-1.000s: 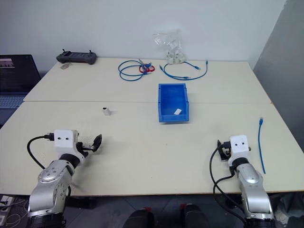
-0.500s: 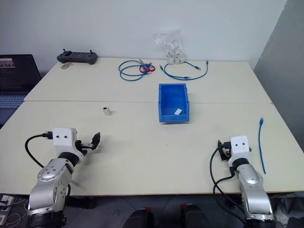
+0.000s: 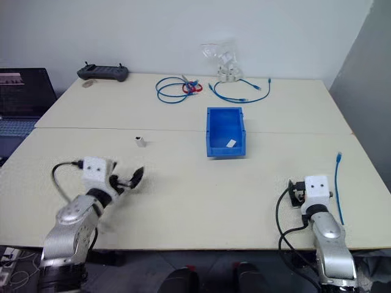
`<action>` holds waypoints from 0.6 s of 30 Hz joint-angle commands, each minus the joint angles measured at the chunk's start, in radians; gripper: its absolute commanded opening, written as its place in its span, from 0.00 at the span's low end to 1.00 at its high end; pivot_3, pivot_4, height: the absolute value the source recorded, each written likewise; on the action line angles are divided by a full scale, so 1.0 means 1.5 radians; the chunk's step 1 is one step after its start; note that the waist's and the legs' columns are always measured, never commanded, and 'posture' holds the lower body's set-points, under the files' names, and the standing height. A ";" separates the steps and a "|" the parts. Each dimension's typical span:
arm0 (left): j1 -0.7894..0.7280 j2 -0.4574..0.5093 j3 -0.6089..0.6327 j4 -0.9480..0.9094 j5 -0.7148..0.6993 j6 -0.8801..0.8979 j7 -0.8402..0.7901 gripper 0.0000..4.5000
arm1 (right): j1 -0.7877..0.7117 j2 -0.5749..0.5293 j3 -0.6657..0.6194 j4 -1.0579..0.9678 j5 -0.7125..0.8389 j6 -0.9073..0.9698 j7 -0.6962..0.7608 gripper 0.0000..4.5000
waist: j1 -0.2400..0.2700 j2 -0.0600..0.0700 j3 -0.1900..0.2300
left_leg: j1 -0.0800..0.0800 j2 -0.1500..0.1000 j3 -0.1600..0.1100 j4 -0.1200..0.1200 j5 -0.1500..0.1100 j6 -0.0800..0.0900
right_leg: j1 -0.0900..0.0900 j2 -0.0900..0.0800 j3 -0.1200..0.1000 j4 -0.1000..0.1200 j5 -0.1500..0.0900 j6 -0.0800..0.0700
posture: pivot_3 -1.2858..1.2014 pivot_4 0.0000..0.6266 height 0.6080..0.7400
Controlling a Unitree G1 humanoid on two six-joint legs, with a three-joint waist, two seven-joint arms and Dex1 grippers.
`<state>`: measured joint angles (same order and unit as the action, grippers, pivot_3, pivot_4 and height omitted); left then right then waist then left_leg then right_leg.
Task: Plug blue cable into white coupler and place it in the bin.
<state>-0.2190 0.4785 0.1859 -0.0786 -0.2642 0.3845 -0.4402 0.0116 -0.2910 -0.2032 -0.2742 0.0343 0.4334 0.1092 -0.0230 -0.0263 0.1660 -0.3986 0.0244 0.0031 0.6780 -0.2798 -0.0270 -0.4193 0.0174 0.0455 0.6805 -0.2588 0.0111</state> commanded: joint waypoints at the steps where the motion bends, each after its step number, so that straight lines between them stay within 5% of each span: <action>1: -0.162 0.025 -0.118 -0.008 -0.042 0.014 -0.193 1.00 | -0.073 -0.038 -0.066 -0.018 0.015 0.067 -0.017 0.89 | 0.001 0.000 0.000 | 0.000 0.000 0.000 0.000 0.000 0.000 | 0.000 0.000 0.000 0.000 0.000 0.000 | 0.52 0.24 1.00; 8: -0.416 -0.049 -0.296 0.186 -0.050 -0.032 -0.509 1.00 | -0.220 -0.146 -0.103 0.198 0.028 0.116 0.021 0.89 | -0.007 0.000 0.000 | 0.000 -0.003 0.002 0.000 0.000 0.000 | 0.000 0.002 0.001 0.000 0.000 0.001 | 0.52 0.24 1.00; 18: -0.529 -0.155 -0.330 0.394 0.013 -0.172 -0.590 1.00 | -0.380 -0.192 -0.150 0.563 0.111 0.086 0.117 0.89 | -0.013 0.002 0.001 | 0.000 -0.007 0.003 -0.001 0.000 0.001 | -0.001 0.003 0.002 0.000 0.001 -0.004 | 0.52 0.24 1.00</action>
<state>-0.9954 0.2429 -0.3202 0.5070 -0.2531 0.1541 -1.3122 -0.5483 -0.5628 -0.4067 0.5433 0.1755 0.5672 0.2607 -0.0422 -0.0234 0.1672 -0.3991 0.0139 0.0069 0.6760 -0.2797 -0.0255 -0.4198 0.0214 0.0484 0.6805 -0.2570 0.0056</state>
